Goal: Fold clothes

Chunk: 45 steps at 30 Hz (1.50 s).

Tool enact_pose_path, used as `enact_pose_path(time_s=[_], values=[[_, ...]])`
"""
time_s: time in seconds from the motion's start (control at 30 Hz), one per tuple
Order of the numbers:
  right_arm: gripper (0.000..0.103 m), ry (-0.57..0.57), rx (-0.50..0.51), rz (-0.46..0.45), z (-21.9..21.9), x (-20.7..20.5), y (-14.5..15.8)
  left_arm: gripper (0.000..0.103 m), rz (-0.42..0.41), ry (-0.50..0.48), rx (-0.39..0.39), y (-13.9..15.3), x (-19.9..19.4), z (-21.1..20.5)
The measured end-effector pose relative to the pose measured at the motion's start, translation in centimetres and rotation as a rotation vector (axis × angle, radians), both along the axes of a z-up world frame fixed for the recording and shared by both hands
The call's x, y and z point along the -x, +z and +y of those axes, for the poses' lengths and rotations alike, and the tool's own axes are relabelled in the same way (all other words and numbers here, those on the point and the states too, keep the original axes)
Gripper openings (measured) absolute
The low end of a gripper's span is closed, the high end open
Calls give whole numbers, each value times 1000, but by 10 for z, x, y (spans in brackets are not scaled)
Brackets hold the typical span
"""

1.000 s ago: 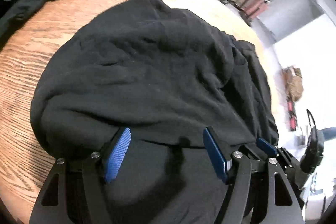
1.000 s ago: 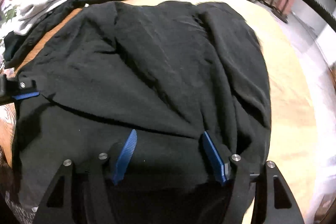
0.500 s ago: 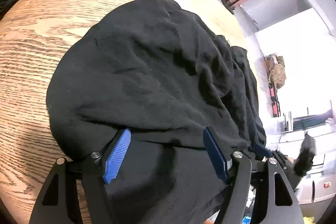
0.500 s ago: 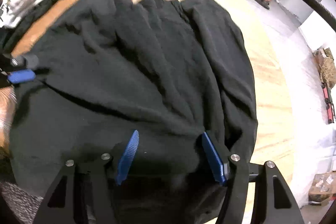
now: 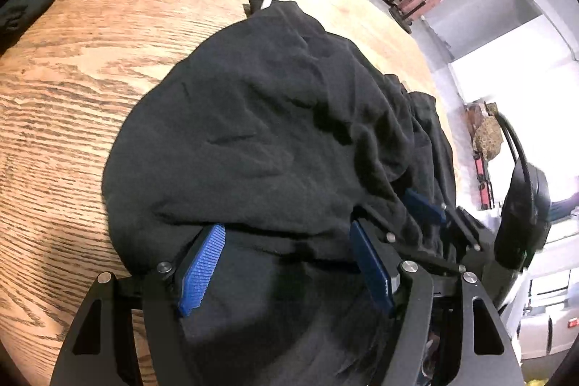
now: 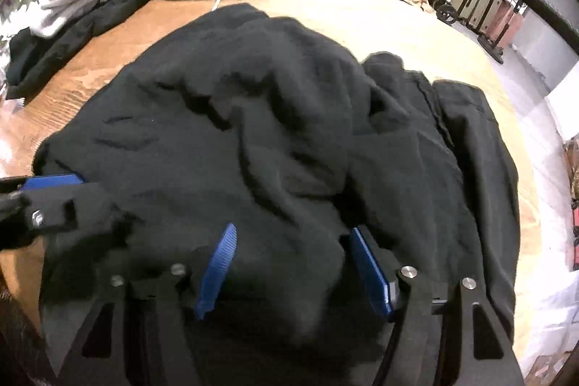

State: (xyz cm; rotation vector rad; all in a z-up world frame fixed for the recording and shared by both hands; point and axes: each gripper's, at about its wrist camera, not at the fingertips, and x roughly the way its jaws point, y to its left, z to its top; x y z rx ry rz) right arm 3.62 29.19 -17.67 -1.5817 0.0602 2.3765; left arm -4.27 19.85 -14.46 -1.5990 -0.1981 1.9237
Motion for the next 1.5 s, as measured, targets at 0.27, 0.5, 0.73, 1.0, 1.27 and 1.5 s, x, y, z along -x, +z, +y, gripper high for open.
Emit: enact_pose_path(time_s=[0.27,0.5,0.73,1.0,1.27,1.5], values=[[71,-51,42,34,10,9,9,72,-25,33,-10,-3,8,-6],[72,-130,11,52,45,-23,27,72,-7,171,-127,15,19,-45],[72,-267,50,103,110,-42,32,72,-58,230,-304,39,44,-72],[73,-268,66,176,159,-11,43,72,45,135,-94,41,97,4],[71,-123,140,168,171,56,20,72,94,93,113,15,131,50],[73,-179,105,128,182,90,-8,71,92,38,129,2,139,72]])
